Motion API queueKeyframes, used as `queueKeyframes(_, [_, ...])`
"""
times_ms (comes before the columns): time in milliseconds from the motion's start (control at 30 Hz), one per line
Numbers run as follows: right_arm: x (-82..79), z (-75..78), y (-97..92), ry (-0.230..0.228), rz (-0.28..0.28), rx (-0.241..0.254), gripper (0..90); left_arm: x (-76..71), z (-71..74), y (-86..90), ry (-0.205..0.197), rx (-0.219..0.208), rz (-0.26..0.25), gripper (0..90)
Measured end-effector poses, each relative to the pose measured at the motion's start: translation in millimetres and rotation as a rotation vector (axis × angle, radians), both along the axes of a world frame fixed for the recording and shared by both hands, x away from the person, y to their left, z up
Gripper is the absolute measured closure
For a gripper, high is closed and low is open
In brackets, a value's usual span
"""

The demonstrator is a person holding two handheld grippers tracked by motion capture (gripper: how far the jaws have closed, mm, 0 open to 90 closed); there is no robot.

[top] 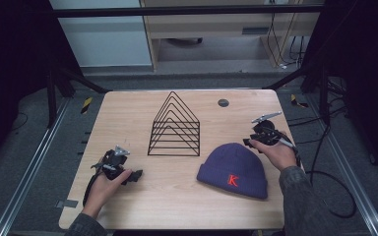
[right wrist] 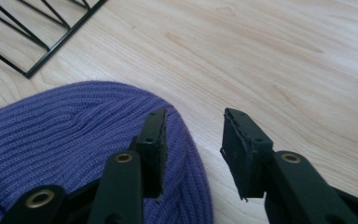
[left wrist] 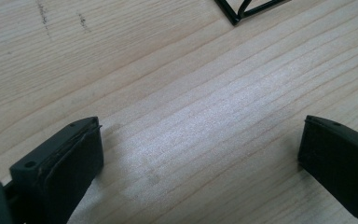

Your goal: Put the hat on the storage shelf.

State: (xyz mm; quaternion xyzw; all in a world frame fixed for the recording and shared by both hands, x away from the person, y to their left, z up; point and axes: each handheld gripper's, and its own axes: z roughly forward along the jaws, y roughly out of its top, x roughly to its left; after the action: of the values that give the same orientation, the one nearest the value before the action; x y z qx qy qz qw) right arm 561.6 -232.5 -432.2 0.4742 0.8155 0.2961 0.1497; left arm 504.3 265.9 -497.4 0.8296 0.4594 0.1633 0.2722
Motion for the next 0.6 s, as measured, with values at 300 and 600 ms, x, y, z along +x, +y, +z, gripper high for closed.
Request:
queueKeyframes(300, [7.3, -24.1, 14.3, 0.067, -0.003, -0.019, 56.3, 0.0, -0.1, 0.0, -0.001, -0.001, 0.0, 0.0])
queueKeyframes(600, [9.0, -39.9, 19.2, 0.113, -0.011, -0.033, 51.4, 0.0, -0.2, -0.4, -0.002, -0.001, 0.002, 0.0])
